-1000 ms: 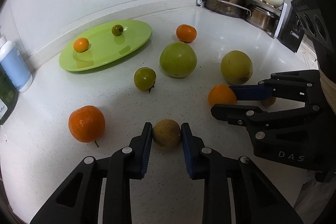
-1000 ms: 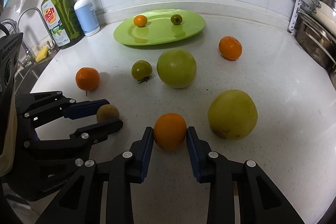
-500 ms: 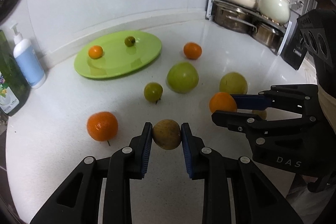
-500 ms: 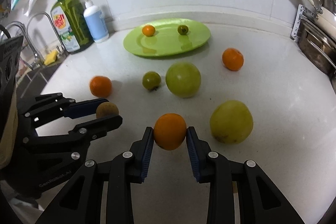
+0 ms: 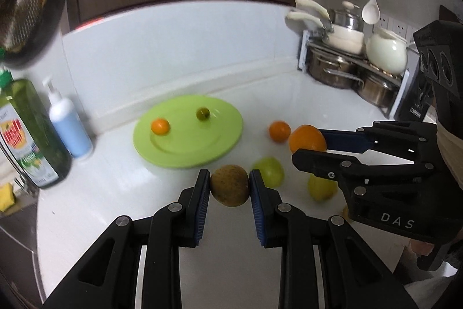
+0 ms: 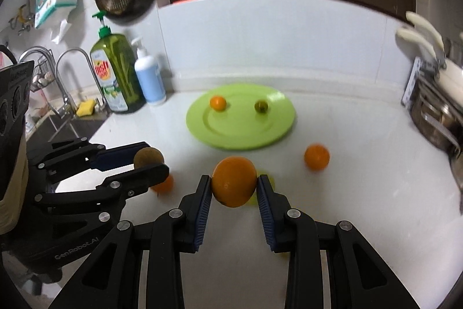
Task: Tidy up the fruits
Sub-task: 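Carry the orange and kiwi onto the green plate and open both tools, then pull both tools back from the plate toward the remaining fruits, then grasp a green lime with the right tool while the left tool grasps an orange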
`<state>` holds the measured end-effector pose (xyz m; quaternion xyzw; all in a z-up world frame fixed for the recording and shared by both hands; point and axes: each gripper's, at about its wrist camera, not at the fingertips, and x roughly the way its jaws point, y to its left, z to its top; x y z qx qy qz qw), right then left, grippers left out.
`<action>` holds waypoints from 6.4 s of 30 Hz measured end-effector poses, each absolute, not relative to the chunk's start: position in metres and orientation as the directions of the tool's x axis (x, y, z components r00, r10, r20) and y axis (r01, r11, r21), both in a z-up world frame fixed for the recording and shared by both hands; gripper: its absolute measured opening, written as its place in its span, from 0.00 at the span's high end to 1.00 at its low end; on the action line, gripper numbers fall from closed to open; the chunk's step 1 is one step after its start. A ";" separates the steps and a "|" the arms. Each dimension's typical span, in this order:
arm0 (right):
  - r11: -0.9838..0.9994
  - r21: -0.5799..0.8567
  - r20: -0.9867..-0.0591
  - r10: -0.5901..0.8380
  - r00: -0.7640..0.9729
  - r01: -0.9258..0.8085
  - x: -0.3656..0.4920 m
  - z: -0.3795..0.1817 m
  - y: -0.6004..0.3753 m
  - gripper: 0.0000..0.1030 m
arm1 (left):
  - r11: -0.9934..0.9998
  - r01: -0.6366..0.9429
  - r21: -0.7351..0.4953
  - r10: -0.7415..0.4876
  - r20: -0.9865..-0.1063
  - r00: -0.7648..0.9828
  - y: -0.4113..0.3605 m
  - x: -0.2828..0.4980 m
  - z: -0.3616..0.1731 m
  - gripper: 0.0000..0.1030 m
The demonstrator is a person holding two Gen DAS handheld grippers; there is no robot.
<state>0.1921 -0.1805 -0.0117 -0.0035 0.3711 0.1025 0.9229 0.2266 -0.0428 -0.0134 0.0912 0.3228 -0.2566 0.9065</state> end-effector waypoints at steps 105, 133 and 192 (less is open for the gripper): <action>0.992 -0.025 -0.647 0.077 0.759 -0.122 0.236 0.033 -0.189 0.40 | 0.889 0.457 -0.004 -0.375 -0.580 0.723 -0.033 0.249 0.039 0.33; 0.967 -0.111 -0.673 0.097 0.734 -0.230 0.184 -0.017 -0.142 0.40 | 0.895 0.435 0.098 -0.283 -0.631 0.723 0.008 0.196 -0.031 0.36; 0.923 -0.167 -0.841 0.050 0.539 -0.347 0.268 -0.101 -0.109 0.70 | 0.901 0.426 -0.075 -0.334 -0.746 0.576 0.006 0.263 -0.097 0.62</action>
